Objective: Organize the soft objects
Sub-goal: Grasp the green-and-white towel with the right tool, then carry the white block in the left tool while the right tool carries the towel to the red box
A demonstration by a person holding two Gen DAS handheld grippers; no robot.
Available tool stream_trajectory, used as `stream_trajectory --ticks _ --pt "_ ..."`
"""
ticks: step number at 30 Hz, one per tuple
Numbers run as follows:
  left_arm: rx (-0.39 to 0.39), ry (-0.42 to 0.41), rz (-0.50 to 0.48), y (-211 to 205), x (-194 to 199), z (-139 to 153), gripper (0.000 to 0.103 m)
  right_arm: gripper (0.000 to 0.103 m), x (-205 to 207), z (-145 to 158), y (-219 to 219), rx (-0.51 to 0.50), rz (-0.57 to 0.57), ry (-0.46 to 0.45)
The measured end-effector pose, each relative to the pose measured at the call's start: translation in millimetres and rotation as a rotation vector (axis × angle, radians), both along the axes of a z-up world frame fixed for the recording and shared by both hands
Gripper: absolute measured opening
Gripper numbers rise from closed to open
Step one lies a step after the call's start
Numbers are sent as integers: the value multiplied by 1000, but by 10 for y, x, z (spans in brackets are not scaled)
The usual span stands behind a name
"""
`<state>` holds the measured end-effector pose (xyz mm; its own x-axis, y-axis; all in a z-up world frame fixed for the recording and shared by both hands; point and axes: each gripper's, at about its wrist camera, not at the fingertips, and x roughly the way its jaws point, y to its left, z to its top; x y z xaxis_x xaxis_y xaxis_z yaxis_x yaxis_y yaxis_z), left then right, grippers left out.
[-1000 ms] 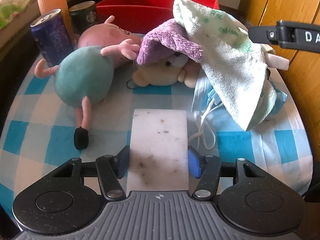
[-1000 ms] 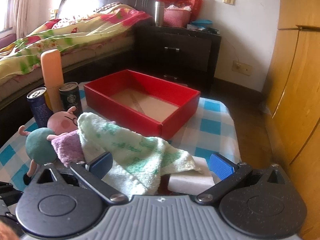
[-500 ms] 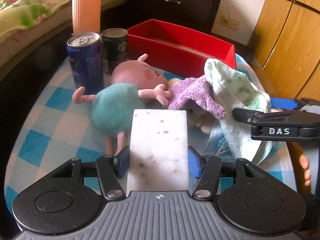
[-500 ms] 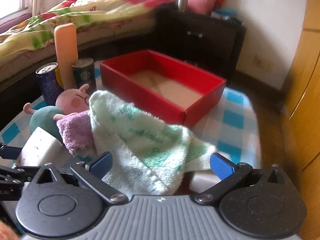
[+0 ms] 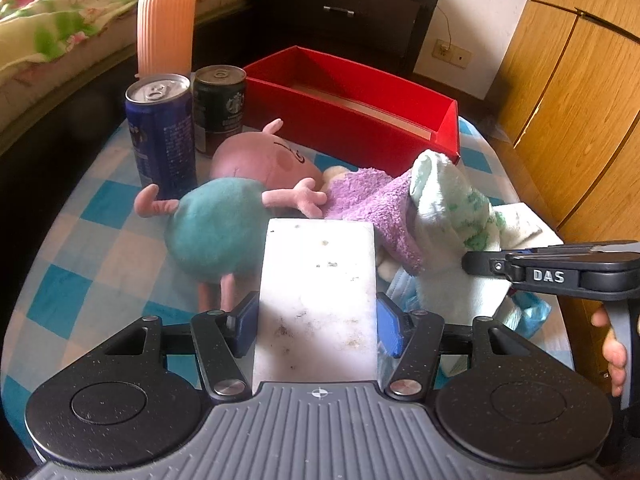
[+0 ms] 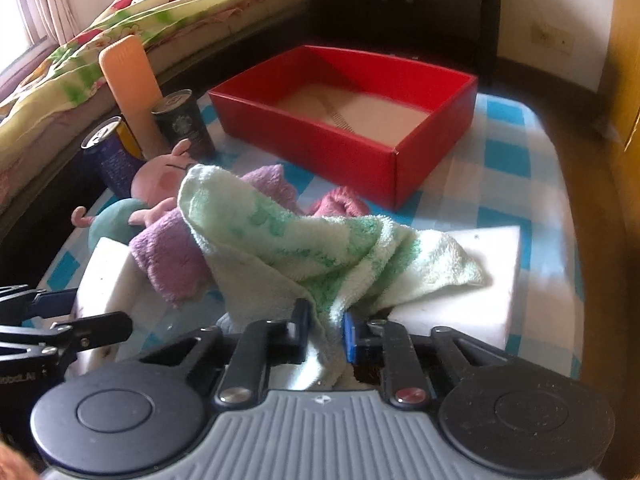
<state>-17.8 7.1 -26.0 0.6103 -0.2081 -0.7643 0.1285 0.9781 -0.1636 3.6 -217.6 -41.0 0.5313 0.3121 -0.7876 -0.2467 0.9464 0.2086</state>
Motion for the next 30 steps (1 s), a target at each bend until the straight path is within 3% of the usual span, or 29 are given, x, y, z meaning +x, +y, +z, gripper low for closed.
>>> stream_trajectory --ticks 11,19,30 --pt "-24 -50 2 -7 -18 116 59 0 -140 261 -123 191 -13 -26" --pt "-75 -127 10 -8 -45 345 59 0 -257 654 -238 330 -21 -114" --pt "-93 -204 1 -110 34 595 59 0 -307 1037 -239 413 -11 -215"
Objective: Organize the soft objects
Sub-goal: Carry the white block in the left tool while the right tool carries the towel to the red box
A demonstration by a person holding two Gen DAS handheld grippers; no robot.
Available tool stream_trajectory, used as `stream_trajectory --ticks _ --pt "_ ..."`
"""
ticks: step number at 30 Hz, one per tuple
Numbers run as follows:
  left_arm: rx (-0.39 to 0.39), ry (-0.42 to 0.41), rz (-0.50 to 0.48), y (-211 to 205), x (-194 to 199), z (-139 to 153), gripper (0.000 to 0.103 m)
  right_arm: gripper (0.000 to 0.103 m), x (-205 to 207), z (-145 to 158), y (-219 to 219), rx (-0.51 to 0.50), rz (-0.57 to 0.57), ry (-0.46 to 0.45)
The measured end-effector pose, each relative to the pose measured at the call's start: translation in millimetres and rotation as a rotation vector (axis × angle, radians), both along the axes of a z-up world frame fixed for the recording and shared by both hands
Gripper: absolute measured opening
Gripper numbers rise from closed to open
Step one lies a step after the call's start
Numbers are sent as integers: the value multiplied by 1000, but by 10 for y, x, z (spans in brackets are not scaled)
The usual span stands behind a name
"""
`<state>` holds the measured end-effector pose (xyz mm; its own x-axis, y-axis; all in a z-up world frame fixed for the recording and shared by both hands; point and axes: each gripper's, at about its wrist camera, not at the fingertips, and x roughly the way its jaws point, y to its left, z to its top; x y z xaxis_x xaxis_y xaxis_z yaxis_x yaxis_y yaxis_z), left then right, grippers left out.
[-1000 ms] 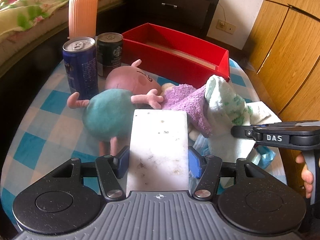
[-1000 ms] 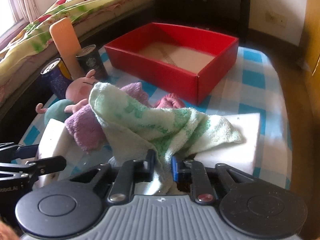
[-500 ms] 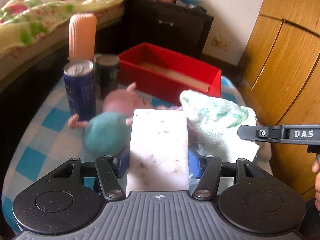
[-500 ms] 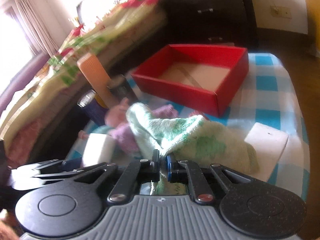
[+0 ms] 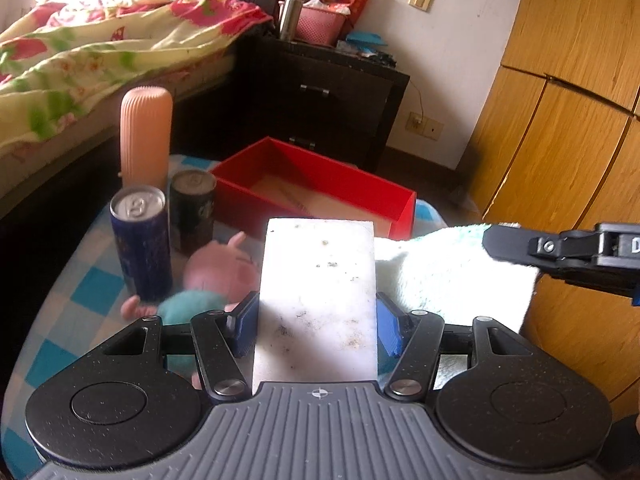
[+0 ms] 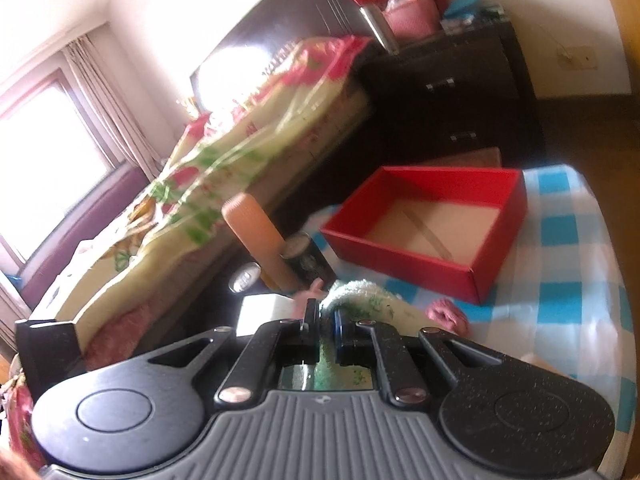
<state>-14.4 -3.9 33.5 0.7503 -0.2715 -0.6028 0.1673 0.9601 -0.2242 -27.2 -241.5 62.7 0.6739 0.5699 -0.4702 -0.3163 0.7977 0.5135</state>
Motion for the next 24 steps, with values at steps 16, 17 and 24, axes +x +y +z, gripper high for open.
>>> stream_trajectory --ticks 16,17,24 --pt "-24 -146 19 -124 504 496 59 0 296 475 13 56 -36 -169" --pt "-25 -155 20 -139 542 524 59 0 326 499 10 60 -39 -178" --pt "2 -195 15 -294 856 616 59 0 626 596 23 54 -76 -227"
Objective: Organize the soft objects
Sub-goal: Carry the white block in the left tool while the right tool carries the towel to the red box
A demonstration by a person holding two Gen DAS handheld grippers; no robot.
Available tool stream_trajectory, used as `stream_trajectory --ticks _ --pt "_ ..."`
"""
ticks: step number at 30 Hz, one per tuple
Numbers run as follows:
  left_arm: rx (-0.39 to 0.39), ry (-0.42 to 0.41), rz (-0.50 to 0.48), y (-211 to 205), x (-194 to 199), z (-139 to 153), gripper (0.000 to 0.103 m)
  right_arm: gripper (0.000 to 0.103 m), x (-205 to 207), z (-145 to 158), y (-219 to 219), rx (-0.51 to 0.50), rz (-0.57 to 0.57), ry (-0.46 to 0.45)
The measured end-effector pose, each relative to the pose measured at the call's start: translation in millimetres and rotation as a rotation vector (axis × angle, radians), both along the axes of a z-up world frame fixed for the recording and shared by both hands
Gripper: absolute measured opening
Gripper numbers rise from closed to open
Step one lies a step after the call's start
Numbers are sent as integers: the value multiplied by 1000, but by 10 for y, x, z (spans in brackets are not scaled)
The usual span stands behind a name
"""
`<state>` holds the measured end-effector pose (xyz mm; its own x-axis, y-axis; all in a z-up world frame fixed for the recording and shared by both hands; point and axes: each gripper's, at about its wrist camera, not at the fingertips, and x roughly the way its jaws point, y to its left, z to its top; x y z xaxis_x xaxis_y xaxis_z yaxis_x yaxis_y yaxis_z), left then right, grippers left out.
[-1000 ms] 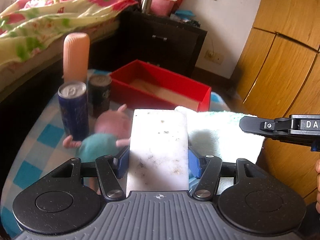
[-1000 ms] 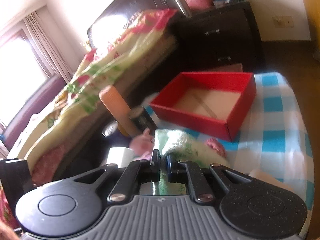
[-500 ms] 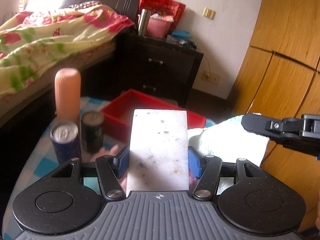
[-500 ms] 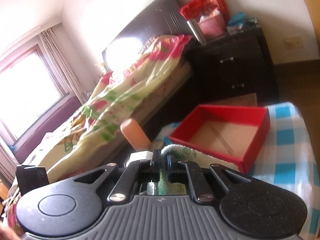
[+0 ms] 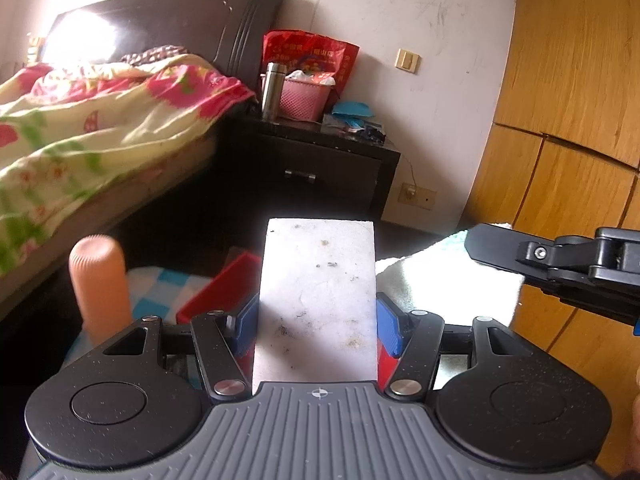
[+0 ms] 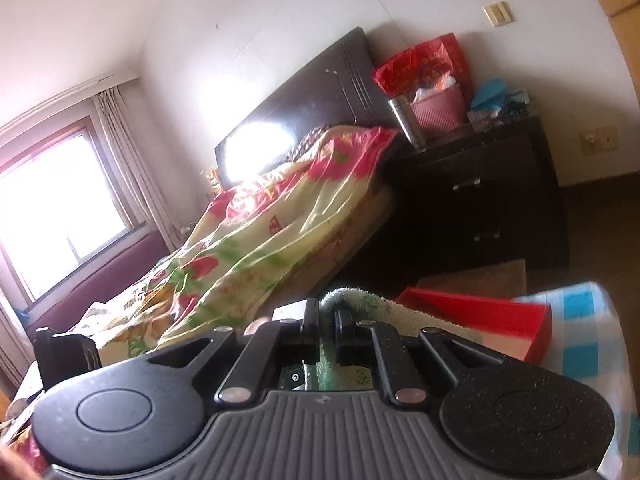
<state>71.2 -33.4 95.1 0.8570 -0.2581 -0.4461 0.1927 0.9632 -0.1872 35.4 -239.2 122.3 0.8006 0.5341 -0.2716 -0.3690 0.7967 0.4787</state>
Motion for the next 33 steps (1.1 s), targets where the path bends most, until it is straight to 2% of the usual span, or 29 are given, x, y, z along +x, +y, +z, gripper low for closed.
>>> stream_trajectory --ticks 10,17,21,28,33 --pt "30 2 22 -138 627 -163 59 0 648 -215 0 -36 -56 26" --pt "84 68 46 -257 1078 -516 59 0 1069 -521 -51 -100 -108 89" --pt "122 106 54 -276 1223 -703 59 0 1252 -735 -138 -121 -141 146" --pt "141 161 71 -221 1386 -916 60 0 1489 -1075 -179 -147 -161 233" --pt "161 183 66 -214 1440 -991 69 0 1586 -1202 -139 -166 -159 260"
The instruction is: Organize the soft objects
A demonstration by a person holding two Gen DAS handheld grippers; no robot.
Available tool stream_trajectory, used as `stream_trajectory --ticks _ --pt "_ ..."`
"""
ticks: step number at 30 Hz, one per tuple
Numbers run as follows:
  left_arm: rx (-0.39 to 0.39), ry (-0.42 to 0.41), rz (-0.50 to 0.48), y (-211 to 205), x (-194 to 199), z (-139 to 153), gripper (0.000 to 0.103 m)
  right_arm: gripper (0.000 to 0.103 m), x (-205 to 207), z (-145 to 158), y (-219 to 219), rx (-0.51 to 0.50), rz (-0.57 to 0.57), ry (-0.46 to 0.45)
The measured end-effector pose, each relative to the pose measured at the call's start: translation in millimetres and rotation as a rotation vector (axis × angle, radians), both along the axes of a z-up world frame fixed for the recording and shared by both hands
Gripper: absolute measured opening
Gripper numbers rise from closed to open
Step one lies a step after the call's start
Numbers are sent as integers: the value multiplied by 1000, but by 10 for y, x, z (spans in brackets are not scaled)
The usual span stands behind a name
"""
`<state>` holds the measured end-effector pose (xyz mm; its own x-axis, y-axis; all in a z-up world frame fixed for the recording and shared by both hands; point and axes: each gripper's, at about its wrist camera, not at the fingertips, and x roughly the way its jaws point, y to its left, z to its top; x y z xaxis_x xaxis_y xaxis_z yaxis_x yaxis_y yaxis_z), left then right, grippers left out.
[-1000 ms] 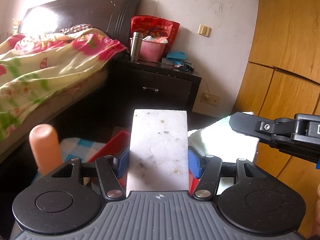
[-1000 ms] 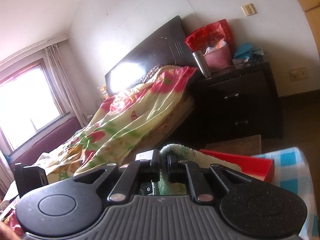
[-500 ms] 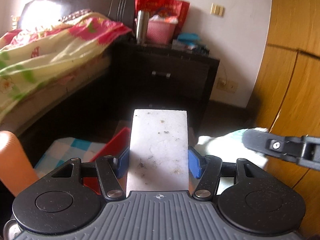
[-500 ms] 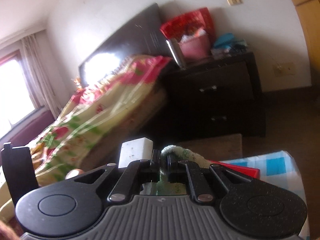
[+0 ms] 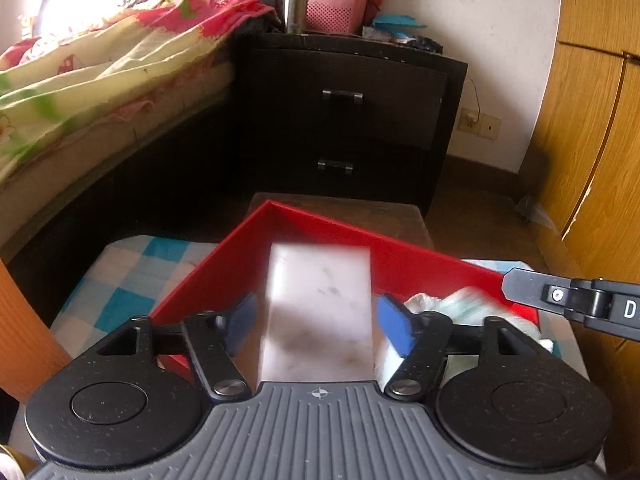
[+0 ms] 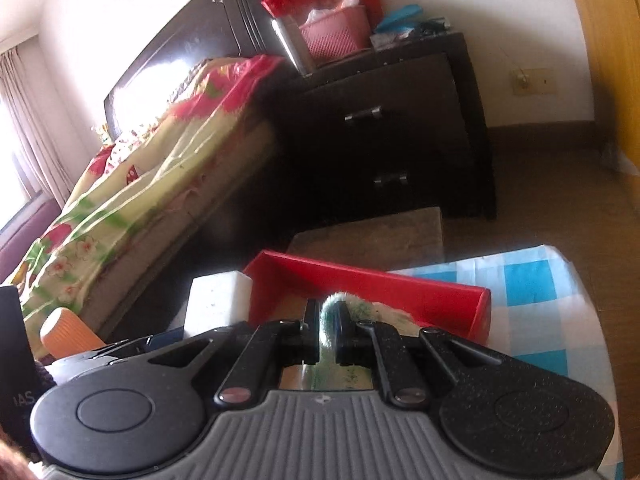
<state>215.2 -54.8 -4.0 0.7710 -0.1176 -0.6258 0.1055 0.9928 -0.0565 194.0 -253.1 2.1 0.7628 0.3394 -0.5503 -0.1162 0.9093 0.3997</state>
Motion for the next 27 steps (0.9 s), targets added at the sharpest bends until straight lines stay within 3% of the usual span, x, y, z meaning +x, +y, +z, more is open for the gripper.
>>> stream_trajectory --ticks 8,27 --pt "2 0 10 14 -67 78 79 0 -68 -5 -25 1 -8 30" --pt "-2 82 -98 10 -820 102 84 13 -649 26 98 -41 49 68"
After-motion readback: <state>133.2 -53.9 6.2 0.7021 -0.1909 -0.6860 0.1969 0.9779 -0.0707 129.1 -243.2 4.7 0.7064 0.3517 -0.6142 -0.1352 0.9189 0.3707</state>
